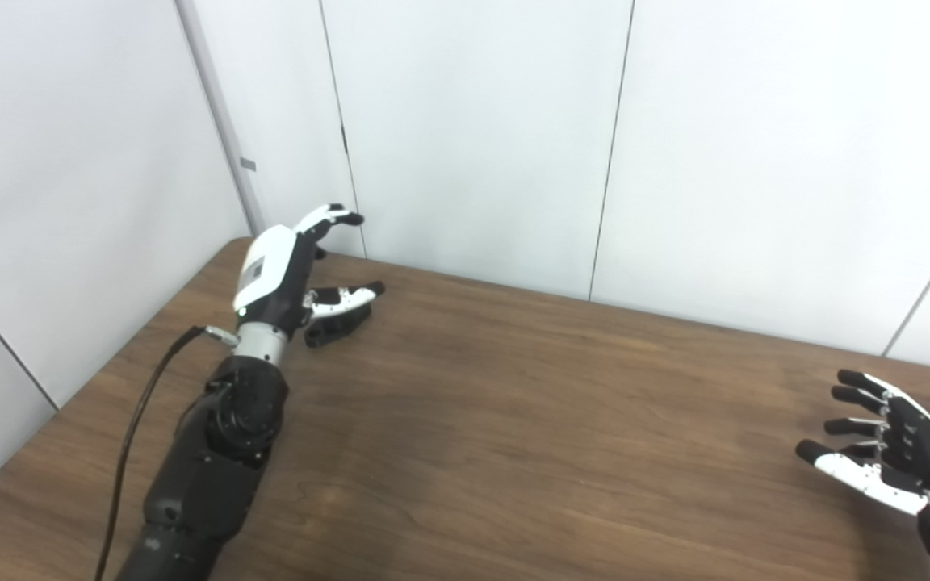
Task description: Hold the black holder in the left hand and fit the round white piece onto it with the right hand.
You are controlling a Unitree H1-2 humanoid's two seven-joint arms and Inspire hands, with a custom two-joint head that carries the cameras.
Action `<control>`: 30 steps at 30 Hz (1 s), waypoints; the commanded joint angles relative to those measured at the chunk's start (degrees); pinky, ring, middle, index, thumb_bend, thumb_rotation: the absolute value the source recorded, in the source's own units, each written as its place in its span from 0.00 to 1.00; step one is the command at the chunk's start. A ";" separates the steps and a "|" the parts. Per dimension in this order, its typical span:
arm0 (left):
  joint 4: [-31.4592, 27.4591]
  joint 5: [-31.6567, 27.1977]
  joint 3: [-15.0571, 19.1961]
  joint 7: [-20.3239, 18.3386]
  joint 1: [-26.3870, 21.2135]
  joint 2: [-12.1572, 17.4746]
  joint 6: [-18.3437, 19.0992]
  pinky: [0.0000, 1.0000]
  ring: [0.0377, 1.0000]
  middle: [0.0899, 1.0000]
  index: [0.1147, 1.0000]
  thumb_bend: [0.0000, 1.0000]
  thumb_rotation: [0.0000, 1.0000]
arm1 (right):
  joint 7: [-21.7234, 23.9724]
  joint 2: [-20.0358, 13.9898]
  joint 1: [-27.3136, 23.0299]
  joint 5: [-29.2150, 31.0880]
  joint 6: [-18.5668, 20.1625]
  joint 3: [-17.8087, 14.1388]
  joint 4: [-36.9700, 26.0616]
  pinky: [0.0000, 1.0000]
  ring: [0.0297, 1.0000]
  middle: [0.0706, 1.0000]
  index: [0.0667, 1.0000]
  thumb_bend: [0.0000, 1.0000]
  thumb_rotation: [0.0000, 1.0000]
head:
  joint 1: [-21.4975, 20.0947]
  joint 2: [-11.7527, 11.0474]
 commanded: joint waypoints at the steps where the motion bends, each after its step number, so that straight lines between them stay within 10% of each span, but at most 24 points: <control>1: 0.46 1.79 0.53 1.96 -1.73 2.68 0.67 0.78 0.95 0.96 0.80 0.81 0.22 | -0.27 -0.74 -1.99 0.46 -1.29 -0.57 -2.17 0.49 0.63 0.76 0.78 0.64 0.27 | 0.00 0.16; 13: 4.71 6.41 -0.51 2.17 -2.05 5.78 10.60 0.99 1.00 1.00 0.84 0.91 0.42 | -0.06 -1.09 -2.49 0.50 -1.76 -0.57 -1.87 0.46 0.61 0.75 0.77 0.65 0.28 | 0.25 0.50; 30: 10.53 6.99 -5.89 0.26 -3.11 7.62 16.58 1.00 1.00 1.00 0.82 1.00 0.58 | 0.03 -1.43 -1.98 0.19 -1.39 -0.63 -2.46 0.45 0.62 0.79 0.77 0.66 0.31 | -0.14 0.89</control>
